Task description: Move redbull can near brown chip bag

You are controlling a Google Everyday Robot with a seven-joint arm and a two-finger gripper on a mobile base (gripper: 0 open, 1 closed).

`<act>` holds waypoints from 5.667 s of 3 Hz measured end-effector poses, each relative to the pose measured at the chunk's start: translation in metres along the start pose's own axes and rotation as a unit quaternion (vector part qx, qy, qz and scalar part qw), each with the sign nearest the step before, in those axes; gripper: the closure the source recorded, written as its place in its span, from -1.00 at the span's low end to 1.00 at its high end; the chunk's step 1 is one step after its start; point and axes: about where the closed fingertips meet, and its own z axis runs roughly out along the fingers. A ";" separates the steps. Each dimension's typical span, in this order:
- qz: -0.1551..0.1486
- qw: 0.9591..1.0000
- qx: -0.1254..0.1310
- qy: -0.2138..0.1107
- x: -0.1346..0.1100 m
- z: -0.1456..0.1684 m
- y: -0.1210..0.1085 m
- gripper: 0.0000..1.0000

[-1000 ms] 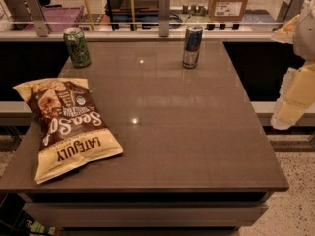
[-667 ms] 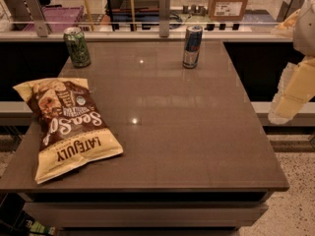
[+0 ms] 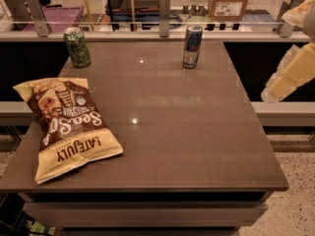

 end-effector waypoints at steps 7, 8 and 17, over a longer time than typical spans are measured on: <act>0.244 0.943 0.083 -0.209 -0.054 0.042 -0.061 -1.00; 0.269 0.931 0.093 -0.228 -0.073 0.063 -0.069 -1.00; 0.270 0.882 0.098 -0.373 -0.100 0.239 -0.168 -1.00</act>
Offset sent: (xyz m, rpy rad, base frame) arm 0.0466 -0.0111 0.0063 0.5137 -0.1810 -0.1819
